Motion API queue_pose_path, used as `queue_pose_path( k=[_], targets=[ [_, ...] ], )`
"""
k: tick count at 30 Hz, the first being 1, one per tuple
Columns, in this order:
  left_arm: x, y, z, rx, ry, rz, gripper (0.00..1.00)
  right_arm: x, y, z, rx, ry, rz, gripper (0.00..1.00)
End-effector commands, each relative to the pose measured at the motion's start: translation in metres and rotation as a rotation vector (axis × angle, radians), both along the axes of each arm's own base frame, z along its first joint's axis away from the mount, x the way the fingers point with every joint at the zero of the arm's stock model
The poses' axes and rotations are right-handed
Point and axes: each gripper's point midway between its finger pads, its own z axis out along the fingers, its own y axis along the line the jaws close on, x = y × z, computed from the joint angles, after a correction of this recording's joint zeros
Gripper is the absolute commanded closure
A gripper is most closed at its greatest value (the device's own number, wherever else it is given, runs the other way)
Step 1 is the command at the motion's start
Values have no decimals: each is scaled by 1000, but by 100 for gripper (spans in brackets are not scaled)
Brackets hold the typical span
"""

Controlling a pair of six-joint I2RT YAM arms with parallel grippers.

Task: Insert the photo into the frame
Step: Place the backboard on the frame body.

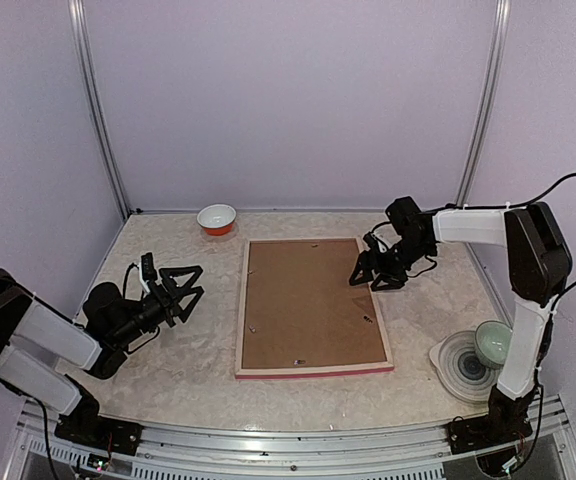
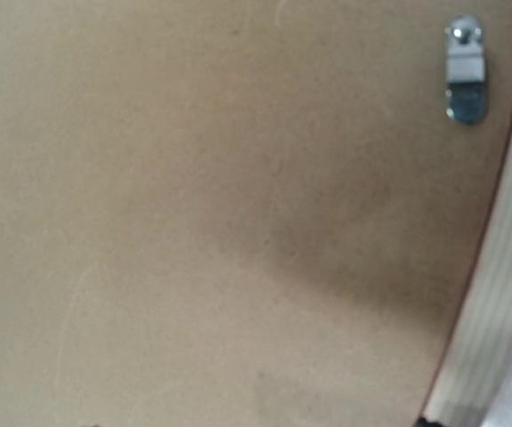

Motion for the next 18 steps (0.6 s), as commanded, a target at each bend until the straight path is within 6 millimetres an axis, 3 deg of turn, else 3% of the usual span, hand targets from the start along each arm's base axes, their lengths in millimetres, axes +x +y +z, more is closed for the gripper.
queue_pose_path(
  k=[1, 18],
  targets=[
    [0, -2, 5, 12, -28, 0, 11, 0, 5, 18, 1, -46, 25, 25],
    [-2, -5, 4, 36, -24, 2, 9, -3, 13, 29, 46, -67, 58, 25]
  ],
)
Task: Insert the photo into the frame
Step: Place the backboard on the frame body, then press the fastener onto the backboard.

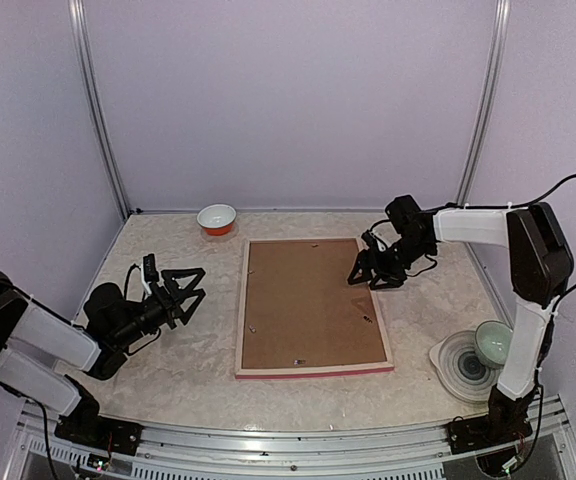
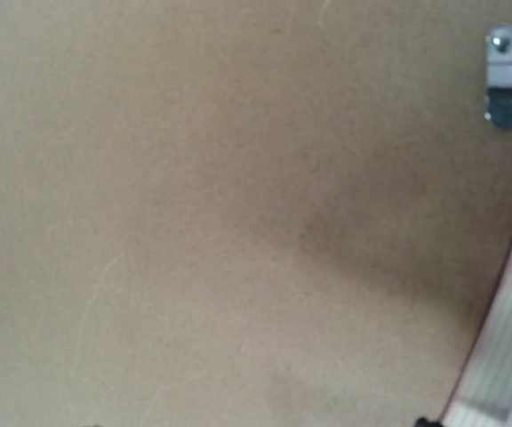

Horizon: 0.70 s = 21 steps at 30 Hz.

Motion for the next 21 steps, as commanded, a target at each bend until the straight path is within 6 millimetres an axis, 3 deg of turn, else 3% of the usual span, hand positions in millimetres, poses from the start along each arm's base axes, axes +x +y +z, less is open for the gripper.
queue_pose_path(
  k=[1, 7, 9, 21],
  targets=[
    [2, 0, 8, 20, -36, 14, 9, 0, 9, 23, 32, -52, 30, 25],
    [5, -3, 5, 49, -30, 17, 8, 4, 1, 19, -19, -71, 6, 26],
    [7, -4, 2, 83, -21, 24, 2, 8, -3, 19, -46, -90, -9, 26],
    [26, -10, -10, 425, 5, 104, 1, 24, -32, 11, -216, -190, -100, 23]
  ],
)
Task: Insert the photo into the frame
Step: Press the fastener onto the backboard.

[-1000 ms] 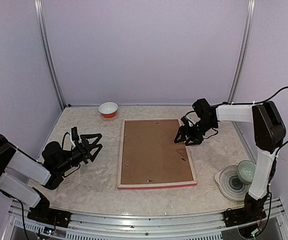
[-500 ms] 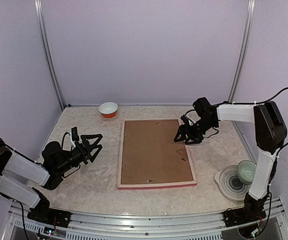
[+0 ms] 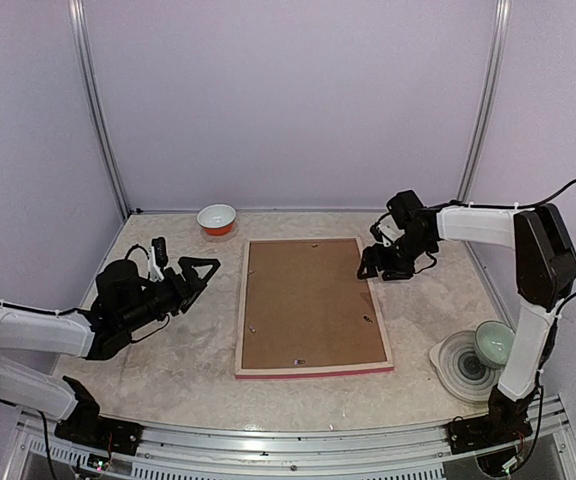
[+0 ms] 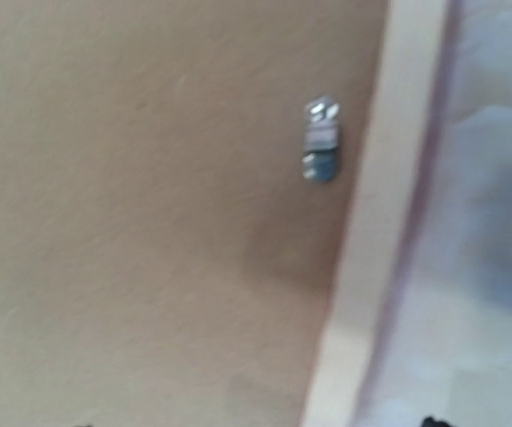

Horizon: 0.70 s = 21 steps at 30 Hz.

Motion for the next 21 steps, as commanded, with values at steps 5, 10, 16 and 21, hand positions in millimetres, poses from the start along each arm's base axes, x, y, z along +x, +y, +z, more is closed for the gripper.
queue_pose_path(
  k=[5, 10, 16, 21],
  targets=[
    [24, -6, -34, 333, 74, 24, 1, -2, -6, 1, -34, -82, -31, 23],
    [30, -19, -44, 463, 86, 3, 1, -14, -6, -8, -21, -85, -21, 23],
    [33, -21, -64, 572, 118, -21, 1, -22, -1, -16, -3, -80, 0, 24],
    [33, -25, -58, 605, 82, -44, 1, -26, -4, -13, -5, -107, -7, 24]
  ],
)
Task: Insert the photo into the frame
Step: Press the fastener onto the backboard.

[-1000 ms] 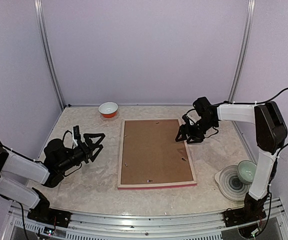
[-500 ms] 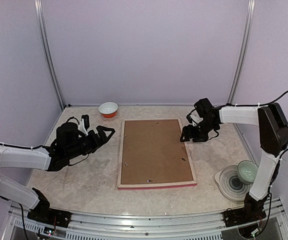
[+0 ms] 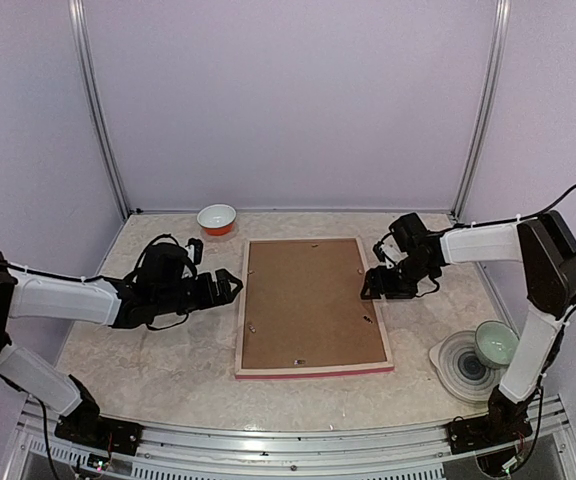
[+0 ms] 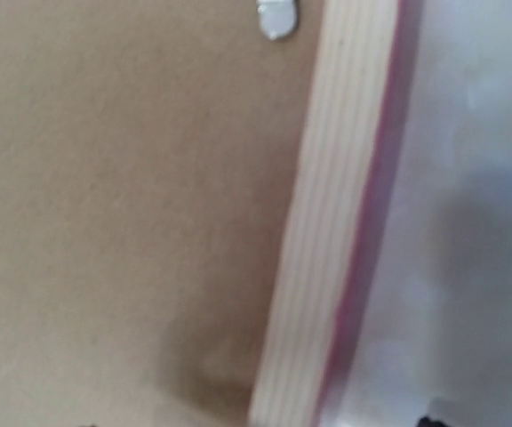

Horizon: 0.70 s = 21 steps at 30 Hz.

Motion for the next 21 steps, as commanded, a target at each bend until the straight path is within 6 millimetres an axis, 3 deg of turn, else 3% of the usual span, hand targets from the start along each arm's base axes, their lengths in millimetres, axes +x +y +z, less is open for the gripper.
queue_pose_path(
  k=[1, 6, 12, 21],
  targets=[
    [4, -4, 9, 67, -41, -39, 1, 2, 4, 20, 24, -79, 2, 24],
    [13, -5, 11, 115, -61, -35, 1, 7, 4, 14, 12, -76, -7, 24],
    [23, -7, -4, 146, -8, -7, 7, 12, -1, 12, -18, -75, -43, 25],
    [37, -20, -49, 244, 103, -47, 26, 20, -5, 18, -37, -115, -65, 25]
  ],
)
